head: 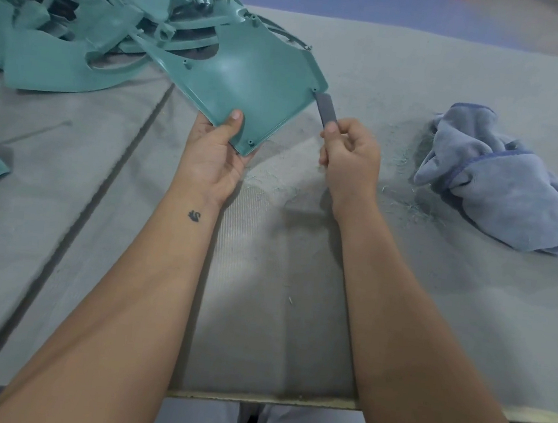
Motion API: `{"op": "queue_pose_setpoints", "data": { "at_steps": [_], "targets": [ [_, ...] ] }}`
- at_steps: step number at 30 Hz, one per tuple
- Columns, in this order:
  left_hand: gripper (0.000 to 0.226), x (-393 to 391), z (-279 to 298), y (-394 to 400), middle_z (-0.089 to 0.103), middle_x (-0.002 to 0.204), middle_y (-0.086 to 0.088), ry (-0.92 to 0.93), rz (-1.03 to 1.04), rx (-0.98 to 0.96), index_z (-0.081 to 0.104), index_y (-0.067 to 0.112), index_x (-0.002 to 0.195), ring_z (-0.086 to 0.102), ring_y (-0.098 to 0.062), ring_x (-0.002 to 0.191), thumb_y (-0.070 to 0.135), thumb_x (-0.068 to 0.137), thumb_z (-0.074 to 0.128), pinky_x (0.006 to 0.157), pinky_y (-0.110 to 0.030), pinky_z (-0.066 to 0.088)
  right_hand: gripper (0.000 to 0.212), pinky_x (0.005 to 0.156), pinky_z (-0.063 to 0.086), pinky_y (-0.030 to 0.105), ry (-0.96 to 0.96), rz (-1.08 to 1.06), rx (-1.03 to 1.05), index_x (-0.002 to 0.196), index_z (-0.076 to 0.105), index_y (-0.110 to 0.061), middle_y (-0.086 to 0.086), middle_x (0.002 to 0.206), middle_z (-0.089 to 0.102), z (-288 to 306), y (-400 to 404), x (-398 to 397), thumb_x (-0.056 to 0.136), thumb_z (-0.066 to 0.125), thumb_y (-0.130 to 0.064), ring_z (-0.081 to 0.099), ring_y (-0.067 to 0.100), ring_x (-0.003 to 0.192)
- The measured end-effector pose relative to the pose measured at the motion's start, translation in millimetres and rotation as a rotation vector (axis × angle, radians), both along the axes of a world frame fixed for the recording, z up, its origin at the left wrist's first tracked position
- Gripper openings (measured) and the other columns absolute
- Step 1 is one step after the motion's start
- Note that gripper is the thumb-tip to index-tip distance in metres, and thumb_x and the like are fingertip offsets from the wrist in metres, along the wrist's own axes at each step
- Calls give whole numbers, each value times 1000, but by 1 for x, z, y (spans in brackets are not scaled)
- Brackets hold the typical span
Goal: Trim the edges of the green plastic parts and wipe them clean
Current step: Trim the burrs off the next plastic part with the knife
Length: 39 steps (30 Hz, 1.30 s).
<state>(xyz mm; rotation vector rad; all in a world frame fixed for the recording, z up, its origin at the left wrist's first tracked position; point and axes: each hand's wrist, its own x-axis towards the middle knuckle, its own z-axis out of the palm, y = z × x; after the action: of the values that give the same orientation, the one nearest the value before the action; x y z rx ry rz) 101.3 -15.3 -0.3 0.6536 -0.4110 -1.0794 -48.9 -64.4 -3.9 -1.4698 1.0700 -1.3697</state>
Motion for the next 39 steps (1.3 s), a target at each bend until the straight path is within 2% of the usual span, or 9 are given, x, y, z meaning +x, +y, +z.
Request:
{"op": "queue_pose_setpoints", "data": {
  "at_steps": [2, 7, 12, 17, 23, 27, 32, 37, 39],
  "targets": [
    [25, -1, 0, 0, 69, 104, -5, -14, -9, -3, 59, 16, 105, 67, -24, 95, -4, 96, 47, 78, -40, 59, 27, 51, 29, 29, 37, 34, -2, 69, 52, -21, 3, 56, 41, -1, -1, 0, 95, 52, -12, 35, 14, 52],
    [25, -4, 1, 0, 69, 99, -7, -27, -15, -19, 57, 13, 108, 69, -21, 86, -6, 97, 44, 69, -31, 60, 27, 58, 33, 28, 431, 177, -74, 66, 54, -25, -7, 56, 44, -7, 2, 6, 91, 57, -17, 39, 12, 56],
    [25, -4, 0, -1, 72, 95, -3, -17, -17, 0, 59, 16, 104, 68, -22, 89, -5, 97, 46, 74, -38, 60, 27, 56, 31, 30, 155, 49, -32, 69, 50, -23, 6, 61, 44, -3, 1, 2, 95, 51, -16, 37, 19, 59],
    [25, -2, -3, -1, 74, 89, 0, -37, -3, 22, 58, 17, 103, 71, -20, 84, -4, 97, 46, 70, -39, 61, 24, 59, 31, 32, 204, 79, -31, 71, 49, -16, 8, 62, 41, -6, -1, 2, 95, 50, -15, 36, 22, 61],
    [23, -1, -3, 0, 69, 100, -4, -39, 10, 45, 58, 17, 103, 69, -20, 86, -3, 97, 47, 72, -39, 61, 21, 54, 27, 29, 204, 135, 13, 74, 54, -9, 5, 57, 40, -3, 0, -2, 94, 52, -13, 34, 19, 56],
    [24, -2, -2, -1, 69, 96, -4, -1, 14, 37, 58, 16, 101, 68, -21, 87, -3, 98, 46, 70, -33, 60, 31, 58, 32, 27, 485, 233, -46, 61, 54, -24, -9, 55, 44, -3, 6, 3, 91, 59, -17, 38, 10, 55],
    [23, -1, -2, -1, 69, 100, -5, 25, 3, 25, 58, 16, 103, 67, -24, 94, -2, 98, 47, 81, -44, 58, 21, 53, 28, 27, 135, 139, 31, 75, 55, -7, 4, 57, 40, -1, 4, -1, 94, 53, -15, 34, 15, 54],
    [22, -2, -2, -1, 72, 91, -1, 33, 9, 30, 58, 16, 102, 69, -19, 84, -2, 98, 46, 73, -35, 60, 28, 59, 33, 28, 549, 249, -62, 64, 53, -25, -9, 57, 44, -5, 6, 4, 92, 57, -21, 39, 10, 57],
    [22, -1, -2, -1, 74, 87, 0, 28, 9, 39, 59, 17, 101, 70, -19, 83, -1, 98, 46, 72, -35, 60, 28, 59, 33, 27, 500, 272, -39, 64, 54, -24, -8, 56, 45, -4, 7, 4, 91, 58, -20, 39, 10, 56]
  ]
}}
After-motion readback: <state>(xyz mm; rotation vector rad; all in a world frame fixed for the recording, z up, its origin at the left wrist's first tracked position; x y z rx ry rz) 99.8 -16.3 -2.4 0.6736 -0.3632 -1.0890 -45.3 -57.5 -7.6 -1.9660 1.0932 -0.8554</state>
